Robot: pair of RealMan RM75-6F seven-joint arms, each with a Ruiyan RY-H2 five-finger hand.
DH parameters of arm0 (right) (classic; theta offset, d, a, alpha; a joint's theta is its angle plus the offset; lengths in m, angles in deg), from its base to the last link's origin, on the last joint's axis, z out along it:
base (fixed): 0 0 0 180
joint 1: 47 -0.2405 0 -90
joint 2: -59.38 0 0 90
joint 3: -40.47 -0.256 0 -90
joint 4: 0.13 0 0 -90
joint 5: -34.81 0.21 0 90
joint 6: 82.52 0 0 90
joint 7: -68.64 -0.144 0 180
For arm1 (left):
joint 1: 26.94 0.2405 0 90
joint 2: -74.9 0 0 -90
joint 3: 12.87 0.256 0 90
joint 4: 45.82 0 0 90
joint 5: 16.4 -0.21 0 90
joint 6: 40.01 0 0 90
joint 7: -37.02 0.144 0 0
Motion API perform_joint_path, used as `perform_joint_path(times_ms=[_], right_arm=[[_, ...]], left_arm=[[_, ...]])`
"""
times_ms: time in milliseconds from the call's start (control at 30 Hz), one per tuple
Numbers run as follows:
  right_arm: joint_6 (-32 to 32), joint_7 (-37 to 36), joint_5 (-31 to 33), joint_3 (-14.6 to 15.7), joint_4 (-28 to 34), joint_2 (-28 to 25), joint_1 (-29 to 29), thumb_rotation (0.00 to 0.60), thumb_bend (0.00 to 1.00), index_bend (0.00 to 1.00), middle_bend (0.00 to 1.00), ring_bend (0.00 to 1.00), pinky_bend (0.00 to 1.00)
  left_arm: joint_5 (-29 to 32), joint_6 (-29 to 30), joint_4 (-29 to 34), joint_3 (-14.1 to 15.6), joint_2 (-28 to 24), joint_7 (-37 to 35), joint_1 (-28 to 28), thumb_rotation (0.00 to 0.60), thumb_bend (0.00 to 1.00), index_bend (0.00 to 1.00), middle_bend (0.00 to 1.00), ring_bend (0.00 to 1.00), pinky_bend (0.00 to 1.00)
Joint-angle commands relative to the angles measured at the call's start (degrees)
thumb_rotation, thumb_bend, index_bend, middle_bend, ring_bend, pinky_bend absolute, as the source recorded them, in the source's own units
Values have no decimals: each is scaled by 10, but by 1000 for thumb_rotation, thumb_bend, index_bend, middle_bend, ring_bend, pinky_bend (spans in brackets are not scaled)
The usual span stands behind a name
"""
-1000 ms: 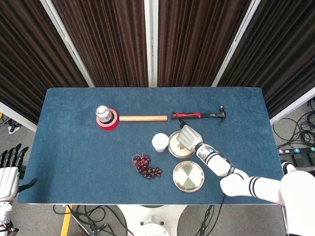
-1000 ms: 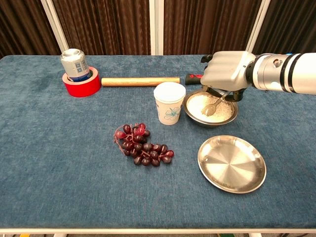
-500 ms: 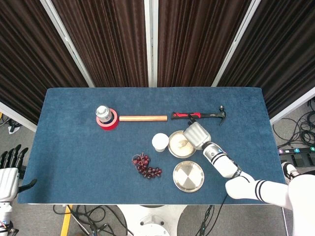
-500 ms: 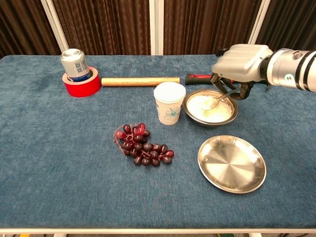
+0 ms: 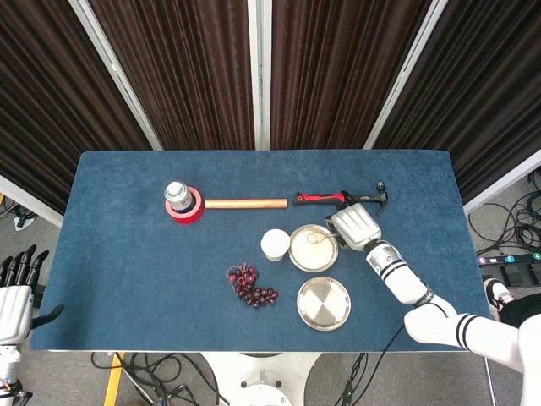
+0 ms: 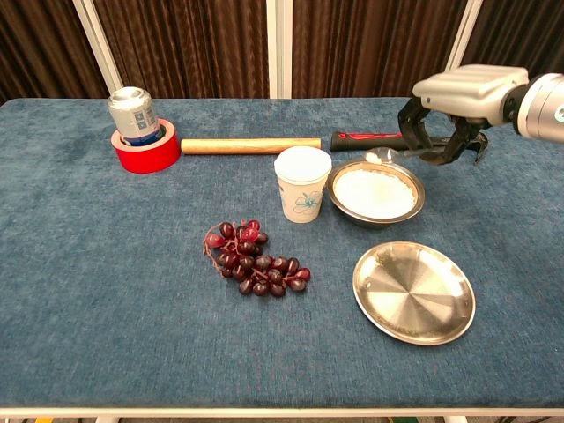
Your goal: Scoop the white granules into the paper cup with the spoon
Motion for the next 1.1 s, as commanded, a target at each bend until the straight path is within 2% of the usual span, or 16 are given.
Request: perform_joint_path(times_ms=[33,233,367,600,800,1000,1100], right_arm=[[5,-15,-15,-14,28,-20,-6,600,327,638,586,262,0],[33,25,-12,-30,69,-40,-43,600,327,639,586,262,0],[55,101,9,-28,75,-37,-79,600,327,639,586,262,0],[56,283,93,-9,64,-3,-145,600,327,639,586,262,0],[22,396,139,11,83,21,-185,600,327,640,586,262,0],[-14,532,155,48,86,31,-226,600,327,640,586,262,0],[-32,573,149,60,90,33,-238,600,327,640,586,262,0]], left_arm=[[0,1,0,0,0,0,0,600,102,140,98,45,43],[0,1,2,0,-1,0,0,600,102,140,98,45,42],[1,1,-2,1,1,-4,1,600,102,140,98,45,42],[4,2,-11,2,6,-13,5,600,102,140,98,45,43],[5,1,-21,3,10,-21,7,600,102,140,98,45,42],[4,2,-20,0,12,-20,5,600,102,140,98,45,42],[4,1,-24,1,12,-23,6,600,102,140,98,45,42]])
